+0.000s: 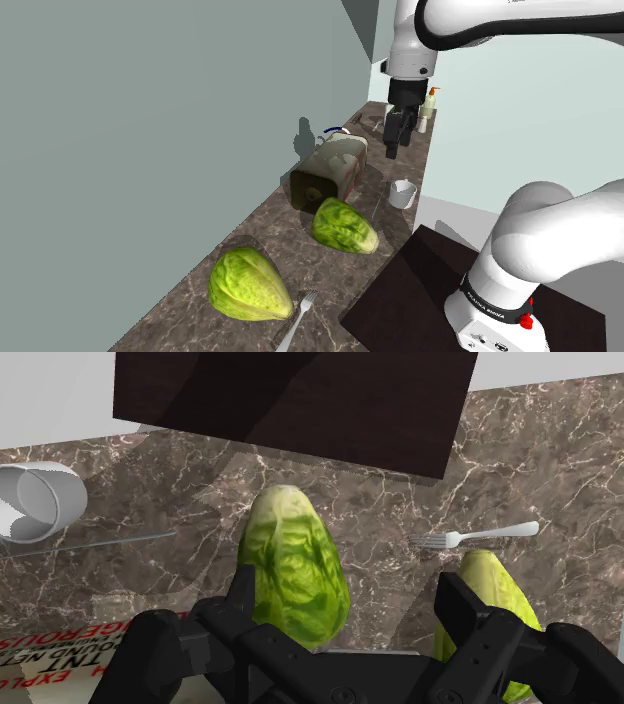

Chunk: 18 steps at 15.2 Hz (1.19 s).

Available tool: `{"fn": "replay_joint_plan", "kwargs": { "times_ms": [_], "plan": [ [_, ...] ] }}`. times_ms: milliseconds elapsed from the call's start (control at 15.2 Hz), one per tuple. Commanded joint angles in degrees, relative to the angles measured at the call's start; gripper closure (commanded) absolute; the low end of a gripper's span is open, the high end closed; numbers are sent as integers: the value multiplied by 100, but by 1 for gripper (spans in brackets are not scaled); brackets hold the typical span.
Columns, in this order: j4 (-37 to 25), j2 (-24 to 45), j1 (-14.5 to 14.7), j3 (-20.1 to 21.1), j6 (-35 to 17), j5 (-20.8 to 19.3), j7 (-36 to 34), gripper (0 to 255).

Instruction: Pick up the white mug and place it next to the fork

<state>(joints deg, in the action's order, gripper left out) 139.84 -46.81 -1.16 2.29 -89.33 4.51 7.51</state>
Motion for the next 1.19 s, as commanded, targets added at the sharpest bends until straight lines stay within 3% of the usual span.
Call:
{"fn": "replay_joint_plan", "kwargs": {
  "times_ms": [0,594,1122],
  "plan": [
    [0,0,0,0,0,0,0,0],
    [1051,399,-403,-658,-1514,-658,766,0],
    [1477,1438,-796,-1314,-3091,-1201,1400,0]
  ]
}}
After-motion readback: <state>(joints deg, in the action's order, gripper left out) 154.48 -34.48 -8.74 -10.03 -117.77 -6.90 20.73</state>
